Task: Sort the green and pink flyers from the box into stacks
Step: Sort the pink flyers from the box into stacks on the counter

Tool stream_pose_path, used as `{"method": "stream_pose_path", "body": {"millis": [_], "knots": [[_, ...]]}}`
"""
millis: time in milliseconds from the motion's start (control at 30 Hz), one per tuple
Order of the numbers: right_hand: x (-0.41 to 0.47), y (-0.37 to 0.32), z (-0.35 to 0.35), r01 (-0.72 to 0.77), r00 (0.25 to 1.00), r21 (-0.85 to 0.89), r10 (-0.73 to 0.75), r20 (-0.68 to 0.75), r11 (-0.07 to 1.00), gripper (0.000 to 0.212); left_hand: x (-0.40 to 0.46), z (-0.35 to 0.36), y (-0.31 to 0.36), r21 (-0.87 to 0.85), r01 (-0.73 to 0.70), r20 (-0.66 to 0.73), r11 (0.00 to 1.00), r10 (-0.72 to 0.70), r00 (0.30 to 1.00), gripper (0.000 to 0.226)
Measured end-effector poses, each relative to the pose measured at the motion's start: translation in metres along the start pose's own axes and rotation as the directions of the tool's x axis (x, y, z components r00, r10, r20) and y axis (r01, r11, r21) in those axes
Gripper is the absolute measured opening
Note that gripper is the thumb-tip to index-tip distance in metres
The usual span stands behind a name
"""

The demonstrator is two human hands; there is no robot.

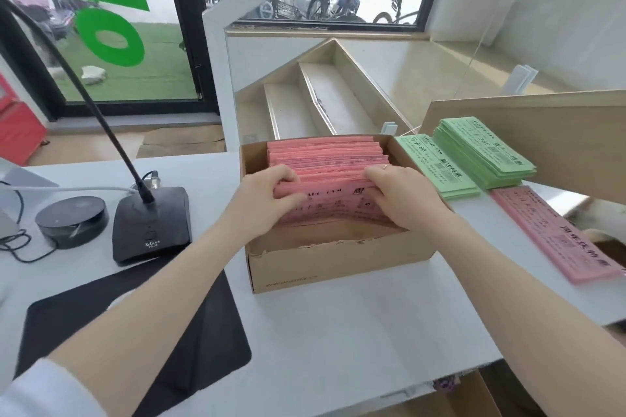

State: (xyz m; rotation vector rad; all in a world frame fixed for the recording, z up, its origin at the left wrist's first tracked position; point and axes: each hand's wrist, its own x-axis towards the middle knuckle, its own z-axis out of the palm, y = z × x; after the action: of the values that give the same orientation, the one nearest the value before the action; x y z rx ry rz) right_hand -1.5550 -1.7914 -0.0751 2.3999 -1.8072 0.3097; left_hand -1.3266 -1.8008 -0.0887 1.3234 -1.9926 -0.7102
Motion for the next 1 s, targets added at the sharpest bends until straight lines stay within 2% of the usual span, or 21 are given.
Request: {"method": "stream_pose_path", "body": {"millis": [67, 167, 267, 333, 400, 533, 667, 733, 767, 833, 867, 900, 933, 1000], "knots": [[-0.012, 0.000, -0.018, 0.054, 0.992, 0.074, -0.045, -0.117, 0.996, 0.017, -0.016, -0.003, 0.017, -0.228, -0.014, -0.064, 0.974, -0.001, 0.998, 0.011], [-0.035, -0.001, -0.048, 0.173, 0.958, 0.102, -0.144, -0.249, 0.980, 0.019, -0.045, 0.003, 0.044, -0.353, -0.069, -0.197, 0.933, -0.002, 0.980, 0.021], [-0.070, -0.002, -0.074, 0.192, 0.954, 0.132, -0.154, -0.256, 0.973, 0.021, -0.079, 0.014, 0.066, -0.446, -0.108, -0.256, 0.888, -0.012, 0.967, 0.026], [-0.093, 0.000, -0.077, 0.159, 0.979, 0.219, -0.126, -0.159, 0.963, 0.018, -0.100, 0.028, 0.068, -0.457, -0.089, -0.252, 0.885, -0.033, 0.967, 0.029], [-0.112, 0.004, -0.064, 0.118, 0.992, 0.273, -0.123, -0.001, 0.955, 0.014, -0.119, 0.045, 0.063, -0.490, -0.009, -0.209, 0.872, -0.108, 0.972, 0.025], [-0.138, 0.009, -0.018, 0.064, 0.971, 0.201, -0.107, 0.214, 0.977, 0.014, -0.152, 0.078, 0.044, -0.529, 0.179, -0.081, 0.830, -0.259, 0.962, 0.018], [-0.154, 0.024, 0.008, -0.059, 0.978, 0.382, -0.022, 0.206, 0.922, 0.009, -0.165, 0.091, 0.036, -0.645, 0.233, -0.077, 0.728, -0.366, 0.927, 0.012], [-0.165, 0.037, 0.014, -0.167, 0.977, 0.527, 0.069, 0.202, 0.834, 0.007, -0.167, 0.093, 0.036, -0.655, 0.222, -0.090, 0.722, -0.367, 0.926, 0.014], [-0.171, 0.042, 0.017, -0.228, 0.970, 0.621, 0.121, 0.210, 0.750, 0.011, -0.168, 0.095, 0.035, -0.655, 0.218, -0.095, 0.724, -0.366, 0.926, 0.015], [-0.184, 0.047, 0.020, -0.334, 0.942, 0.810, 0.208, 0.264, 0.483, 0.023, -0.172, 0.100, 0.032, -0.656, 0.209, -0.103, 0.725, -0.360, 0.927, 0.021], [-0.188, 0.046, 0.023, -0.366, 0.927, 0.867, 0.219, 0.305, 0.338, 0.030, -0.174, 0.104, 0.031, -0.656, 0.204, -0.102, 0.726, -0.354, 0.930, 0.025], [-0.192, 0.042, 0.025, -0.382, 0.918, 0.892, 0.207, 0.337, 0.240, 0.035, -0.176, 0.108, 0.032, -0.651, 0.203, -0.096, 0.732, -0.344, 0.934, 0.029], [-0.194, 0.038, 0.028, -0.383, 0.918, 0.902, 0.189, 0.348, 0.198, 0.036, -0.176, 0.112, 0.034, -0.637, 0.201, -0.092, 0.744, -0.332, 0.939, 0.031], [-0.195, 0.028, 0.031, -0.353, 0.930, 0.915, 0.180, 0.321, 0.193, 0.032, -0.175, 0.119, 0.038, -0.607, 0.203, -0.087, 0.768, -0.318, 0.944, 0.030]]}}
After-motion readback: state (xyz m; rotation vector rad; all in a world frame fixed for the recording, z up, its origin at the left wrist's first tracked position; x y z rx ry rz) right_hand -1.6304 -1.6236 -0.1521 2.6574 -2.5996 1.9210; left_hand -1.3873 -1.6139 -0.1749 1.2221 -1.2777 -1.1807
